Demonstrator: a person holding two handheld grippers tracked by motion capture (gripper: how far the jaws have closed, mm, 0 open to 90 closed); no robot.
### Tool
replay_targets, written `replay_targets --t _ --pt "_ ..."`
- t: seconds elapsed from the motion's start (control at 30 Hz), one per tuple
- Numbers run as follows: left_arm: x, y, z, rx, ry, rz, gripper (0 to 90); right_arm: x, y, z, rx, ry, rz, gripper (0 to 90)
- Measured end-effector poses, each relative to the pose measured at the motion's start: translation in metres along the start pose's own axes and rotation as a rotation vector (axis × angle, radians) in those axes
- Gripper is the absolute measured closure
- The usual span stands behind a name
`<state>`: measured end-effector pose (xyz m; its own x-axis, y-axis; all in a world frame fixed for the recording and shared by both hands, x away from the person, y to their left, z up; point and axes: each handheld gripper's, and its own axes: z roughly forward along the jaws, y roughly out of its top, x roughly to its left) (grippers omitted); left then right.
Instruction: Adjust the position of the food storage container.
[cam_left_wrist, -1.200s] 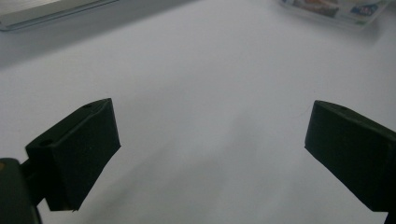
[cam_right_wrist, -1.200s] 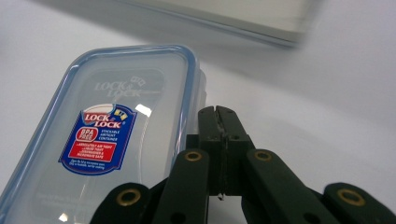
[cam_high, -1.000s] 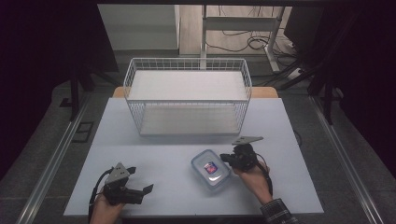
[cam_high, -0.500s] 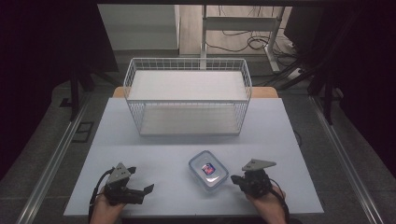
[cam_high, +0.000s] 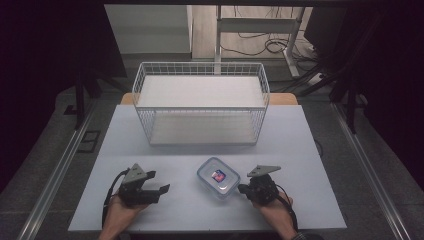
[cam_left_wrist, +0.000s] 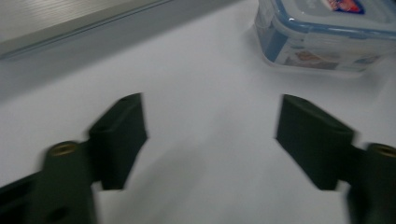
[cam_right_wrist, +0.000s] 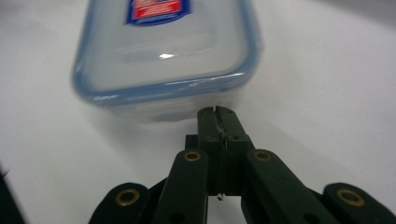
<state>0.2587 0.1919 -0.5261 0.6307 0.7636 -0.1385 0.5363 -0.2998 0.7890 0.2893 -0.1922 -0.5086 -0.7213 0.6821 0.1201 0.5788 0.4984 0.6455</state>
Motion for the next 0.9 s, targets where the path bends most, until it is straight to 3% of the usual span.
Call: replay_targets --t 0.03,0.07,0.13,0.17,0.23,0.37,0.47,0.6,0.63,0.9 --pt "0.001 0.005 0.006 0.009 -0.01 0.005 50.0 -0.005 0.005 0.005 0.001 -0.005 0.006 89.4" --pt "0.001 0.015 0.017 0.02 -0.015 0.015 57.4 -0.007 0.007 0.007 -0.001 -0.003 0.012 89.4" --pt "0.002 0.02 0.023 0.017 -0.021 0.016 71.0 -0.008 0.008 0.009 0.0 0.001 0.019 89.4" --pt "0.004 0.027 0.032 0.011 -0.043 0.012 71.0 -0.009 0.01 0.011 -0.001 0.004 0.027 89.4" --pt "0.004 0.036 0.046 0.008 -0.07 0.012 84.8 -0.013 0.016 0.017 -0.004 0.011 0.042 89.4" --pt "0.001 0.044 0.07 0.028 -0.098 0.016 89.1 -0.015 0.022 0.023 -0.006 0.011 0.044 89.4" --pt "-0.001 0.044 0.079 0.058 -0.086 0.022 89.9 -0.017 0.03 0.031 -0.003 0.01 0.042 89.4" --pt "-0.004 0.042 0.075 0.091 -0.082 0.012 89.9 -0.02 0.039 0.041 0.0 0.012 0.045 89.4" --pt "-0.006 0.04 0.07 0.109 -0.08 0.027 89.9 -0.022 0.042 0.044 0.002 0.012 0.039 89.4" --pt "-0.017 0.031 0.058 0.122 -0.082 -0.014 89.8 -0.019 0.047 0.05 0.01 0.014 0.027 89.4"
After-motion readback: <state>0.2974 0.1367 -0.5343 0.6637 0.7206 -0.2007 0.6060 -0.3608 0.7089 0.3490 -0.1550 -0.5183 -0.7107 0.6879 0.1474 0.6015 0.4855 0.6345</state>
